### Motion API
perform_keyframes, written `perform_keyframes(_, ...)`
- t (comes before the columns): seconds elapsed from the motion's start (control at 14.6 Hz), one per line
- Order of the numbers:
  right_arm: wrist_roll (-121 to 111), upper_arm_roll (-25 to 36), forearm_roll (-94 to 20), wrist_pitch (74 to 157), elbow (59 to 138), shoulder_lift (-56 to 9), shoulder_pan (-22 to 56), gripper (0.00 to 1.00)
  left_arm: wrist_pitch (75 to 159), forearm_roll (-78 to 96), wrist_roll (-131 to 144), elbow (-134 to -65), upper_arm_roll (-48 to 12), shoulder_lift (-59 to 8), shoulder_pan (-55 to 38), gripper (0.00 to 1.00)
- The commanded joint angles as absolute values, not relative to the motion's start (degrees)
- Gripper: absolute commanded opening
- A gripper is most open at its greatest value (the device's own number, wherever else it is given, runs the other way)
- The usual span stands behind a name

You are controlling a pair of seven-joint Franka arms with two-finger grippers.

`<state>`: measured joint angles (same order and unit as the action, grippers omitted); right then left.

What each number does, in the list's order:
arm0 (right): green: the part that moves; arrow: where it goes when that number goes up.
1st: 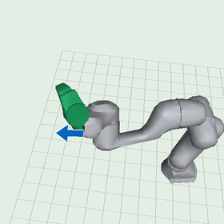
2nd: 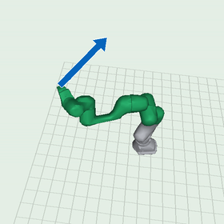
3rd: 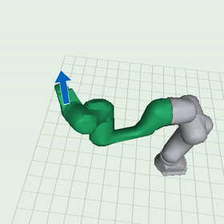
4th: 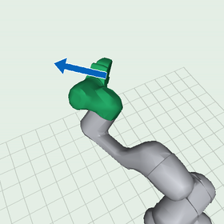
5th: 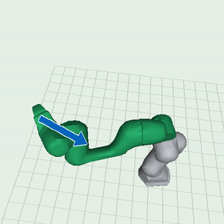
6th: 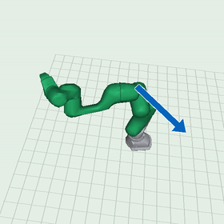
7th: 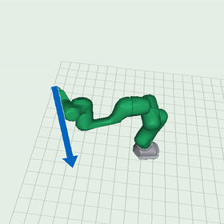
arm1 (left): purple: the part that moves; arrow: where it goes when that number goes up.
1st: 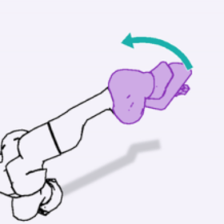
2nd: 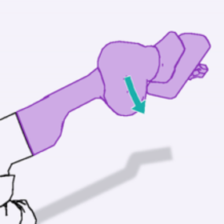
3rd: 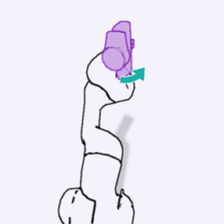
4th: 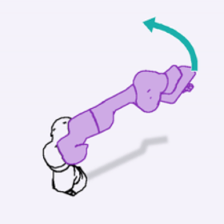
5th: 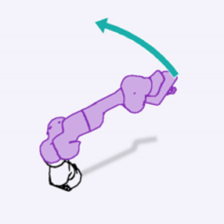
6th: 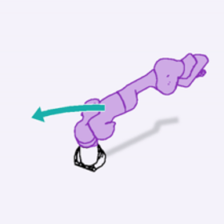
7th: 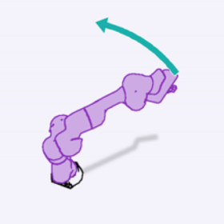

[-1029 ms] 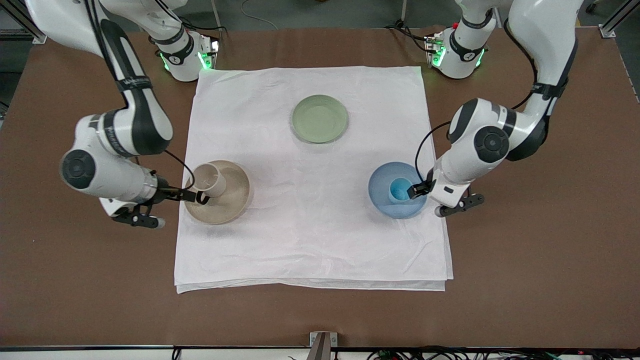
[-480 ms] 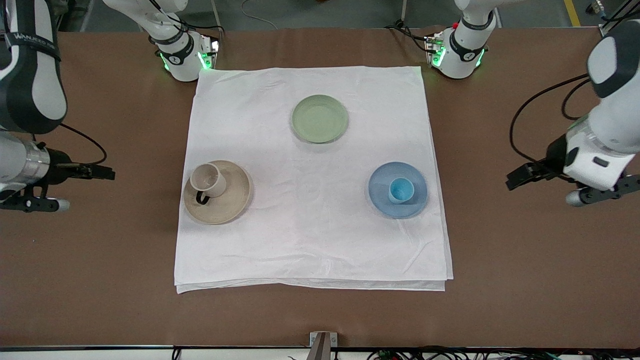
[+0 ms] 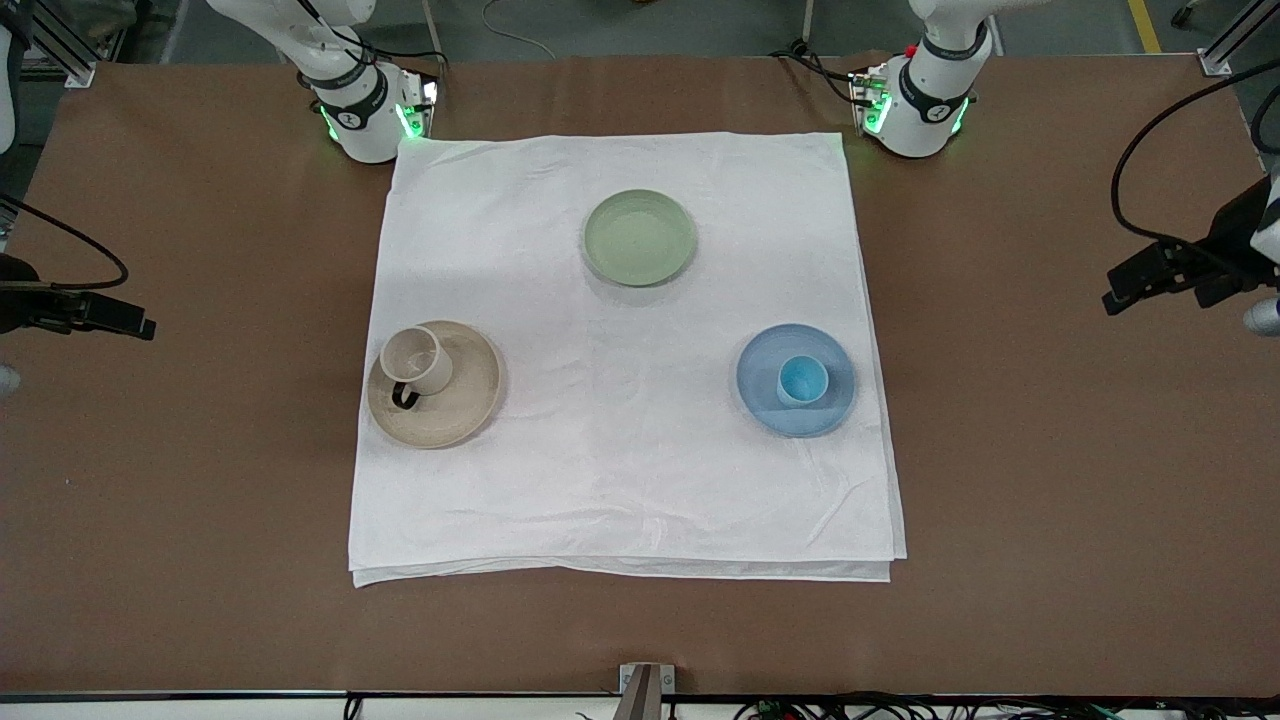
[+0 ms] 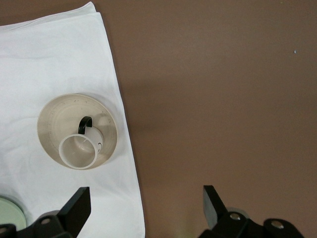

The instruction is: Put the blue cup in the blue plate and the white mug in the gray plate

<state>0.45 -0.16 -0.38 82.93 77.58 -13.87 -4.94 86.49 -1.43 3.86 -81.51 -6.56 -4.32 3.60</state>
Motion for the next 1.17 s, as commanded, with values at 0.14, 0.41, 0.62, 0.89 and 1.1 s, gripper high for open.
perform_keyframes(0.14, 1.0, -1.4, -0.4, 79.0, 78.7, -14.1, -4.3, 1.00, 83.8, -1.9, -0.3, -85.2, -2.5, 1.0, 0.5, 1.00)
perform_keyframes(0.41, 0.8, -1.1, -0.2, 81.9, 86.1, -7.1, -3.0, 1.00, 84.4, -1.8, 0.5, -88.3, -3.6, 4.1, 0.4, 1.00)
perform_keyframes(0.62, 0.6, -0.2, -0.2, 86.4, 94.3, -0.5, -1.8, 1.00, 84.4, -1.8, 0.6, -90.0, -3.7, 5.3, 0.4, 1.00)
perform_keyframes(0.89, 0.3, -0.2, -0.2, 86.1, 96.7, 4.2, -1.6, 1.00, 88.1, -1.4, 0.7, -95.3, -4.0, 8.4, 0.4, 1.00)
perform_keyframes(1.1, 0.1, 0.4, -0.1, 85.7, 99.0, 8.7, -0.8, 1.00, 88.1, 0.1, 1.0, -94.6, -3.8, 7.8, 0.5, 1.00)
